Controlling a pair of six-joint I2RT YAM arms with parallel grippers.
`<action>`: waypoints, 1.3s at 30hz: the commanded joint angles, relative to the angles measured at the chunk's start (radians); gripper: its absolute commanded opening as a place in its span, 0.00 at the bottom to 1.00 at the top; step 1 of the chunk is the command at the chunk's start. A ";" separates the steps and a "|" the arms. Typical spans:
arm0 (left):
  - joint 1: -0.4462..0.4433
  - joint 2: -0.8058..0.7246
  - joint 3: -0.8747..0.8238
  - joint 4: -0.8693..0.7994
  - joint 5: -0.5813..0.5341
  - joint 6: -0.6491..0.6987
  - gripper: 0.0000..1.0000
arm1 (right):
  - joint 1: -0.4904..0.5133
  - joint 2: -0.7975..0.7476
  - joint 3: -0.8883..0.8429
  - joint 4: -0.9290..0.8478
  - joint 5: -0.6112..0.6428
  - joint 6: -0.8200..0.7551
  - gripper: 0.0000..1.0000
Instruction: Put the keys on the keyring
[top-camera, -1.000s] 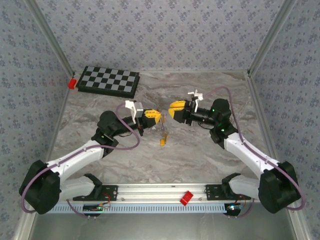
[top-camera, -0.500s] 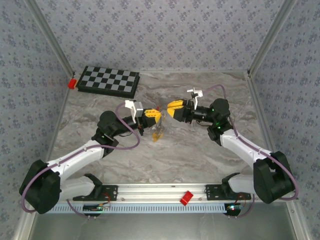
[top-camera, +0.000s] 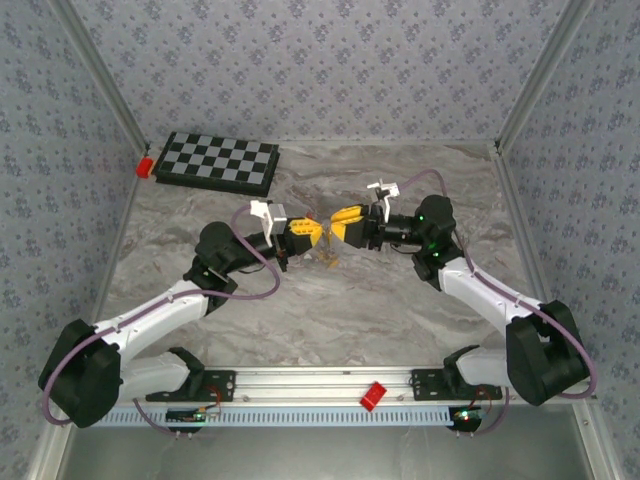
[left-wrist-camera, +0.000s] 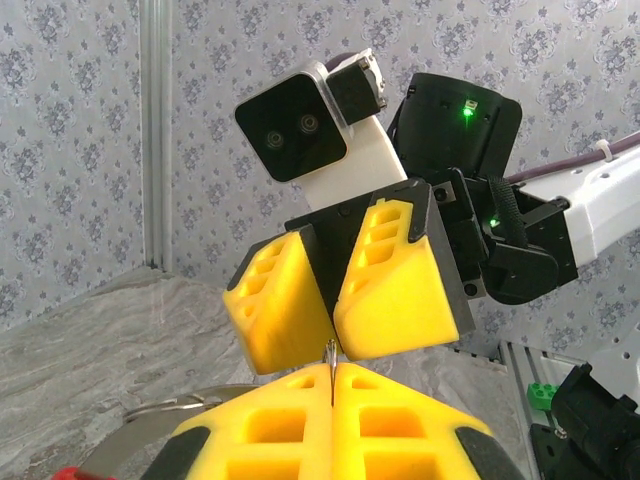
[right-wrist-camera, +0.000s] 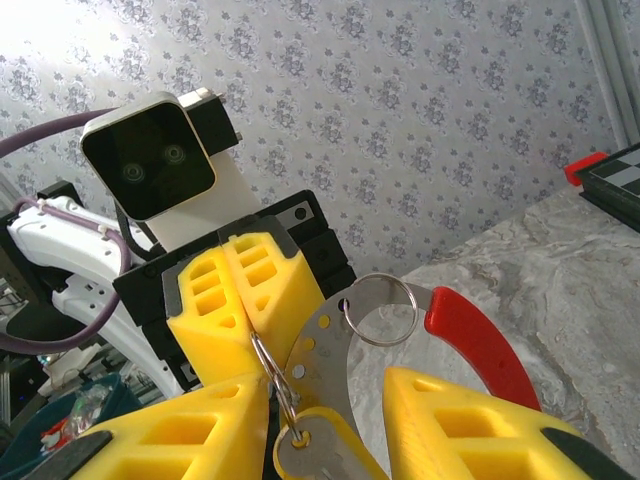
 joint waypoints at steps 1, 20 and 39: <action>-0.007 0.006 0.033 0.049 -0.006 0.005 0.00 | 0.009 0.003 0.035 0.000 -0.027 -0.023 0.34; -0.007 -0.010 0.024 0.069 -0.021 -0.003 0.00 | 0.010 0.014 0.021 -0.031 -0.040 -0.042 0.05; -0.011 0.010 0.016 0.158 -0.017 -0.063 0.00 | 0.048 0.057 0.048 -0.107 -0.077 -0.094 0.04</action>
